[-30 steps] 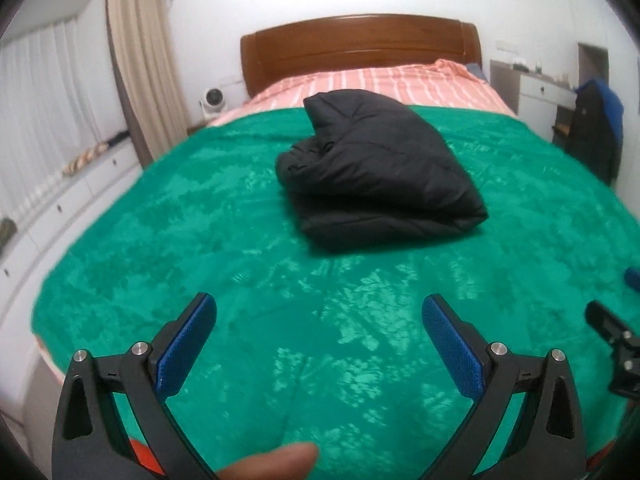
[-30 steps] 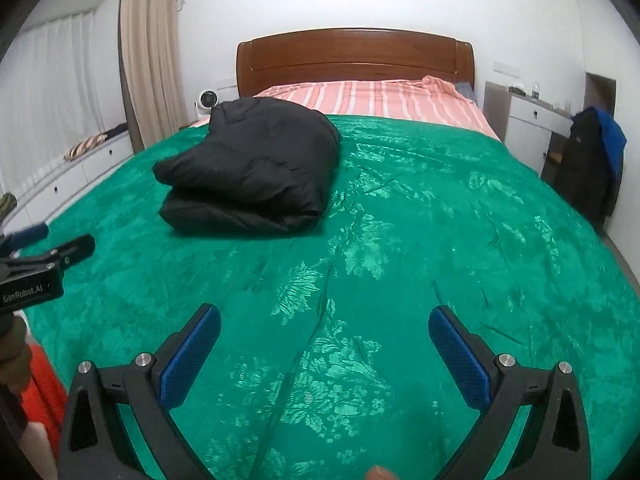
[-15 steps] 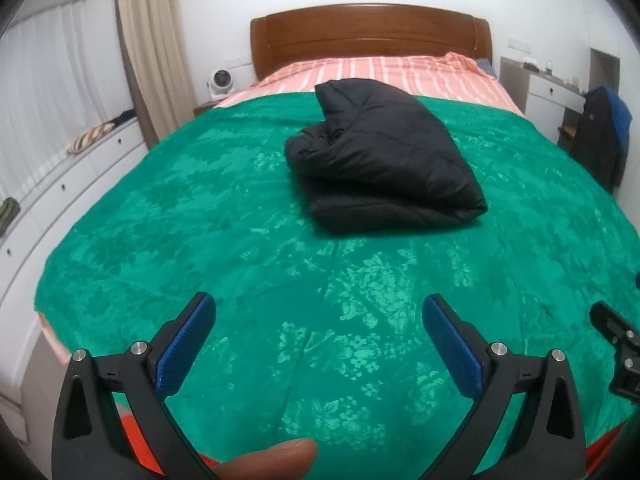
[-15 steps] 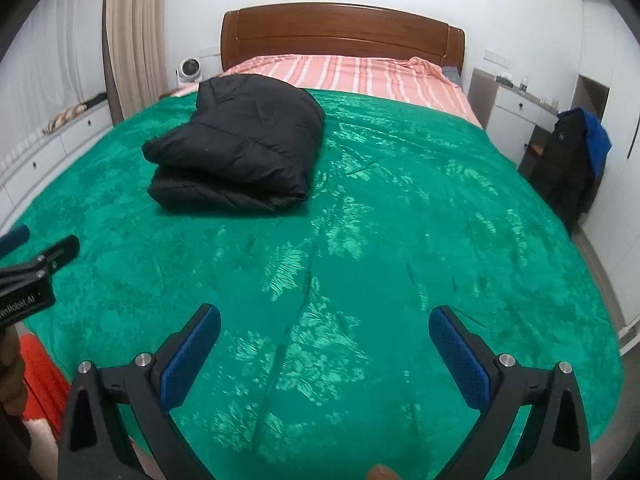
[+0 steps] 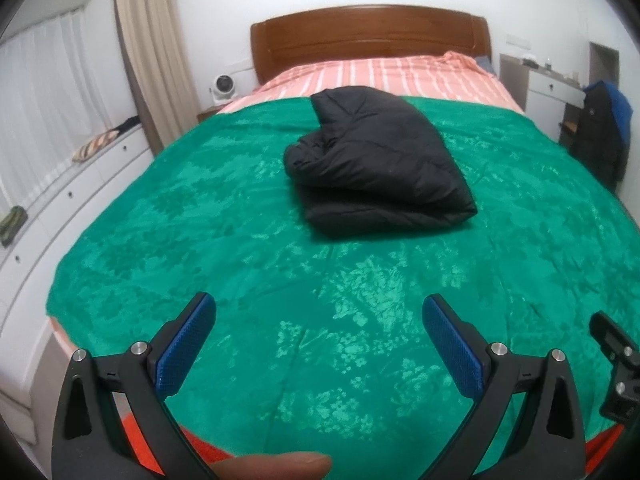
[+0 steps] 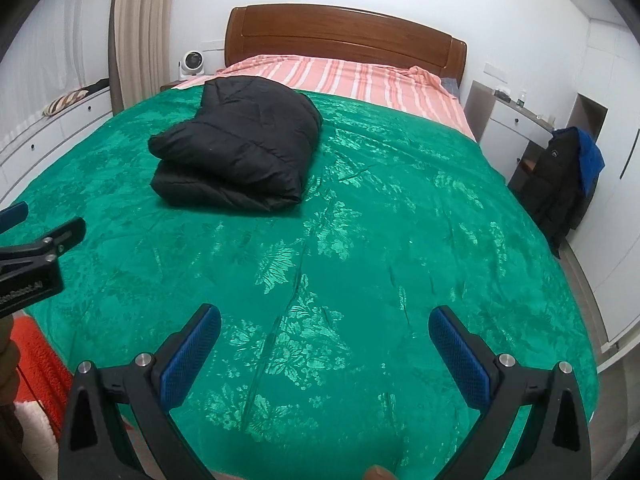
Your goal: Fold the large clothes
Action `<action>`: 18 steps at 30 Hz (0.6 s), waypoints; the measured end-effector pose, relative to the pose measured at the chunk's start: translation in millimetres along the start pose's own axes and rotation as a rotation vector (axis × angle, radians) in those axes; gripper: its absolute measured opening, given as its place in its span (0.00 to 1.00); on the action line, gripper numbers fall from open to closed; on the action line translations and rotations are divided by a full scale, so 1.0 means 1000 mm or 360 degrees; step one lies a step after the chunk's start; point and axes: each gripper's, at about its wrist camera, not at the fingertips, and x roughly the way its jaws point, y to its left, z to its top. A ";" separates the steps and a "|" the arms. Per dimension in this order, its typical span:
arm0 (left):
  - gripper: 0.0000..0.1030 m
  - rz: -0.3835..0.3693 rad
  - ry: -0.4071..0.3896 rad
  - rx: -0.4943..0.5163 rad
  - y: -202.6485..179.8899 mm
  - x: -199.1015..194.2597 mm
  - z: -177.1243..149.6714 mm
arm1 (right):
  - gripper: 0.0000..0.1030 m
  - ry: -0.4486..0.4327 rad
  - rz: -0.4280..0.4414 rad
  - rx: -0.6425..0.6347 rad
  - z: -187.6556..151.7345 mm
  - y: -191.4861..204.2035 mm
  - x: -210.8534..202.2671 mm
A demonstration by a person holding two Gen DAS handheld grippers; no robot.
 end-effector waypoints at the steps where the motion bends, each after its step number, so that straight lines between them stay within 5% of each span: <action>1: 1.00 0.0001 0.0014 0.0009 -0.001 -0.001 0.001 | 1.00 0.0004 0.0021 0.0004 0.001 0.000 -0.003; 18: 1.00 -0.0152 0.0124 -0.0001 0.004 -0.020 0.003 | 1.00 -0.0010 0.0180 0.0031 0.015 0.006 -0.023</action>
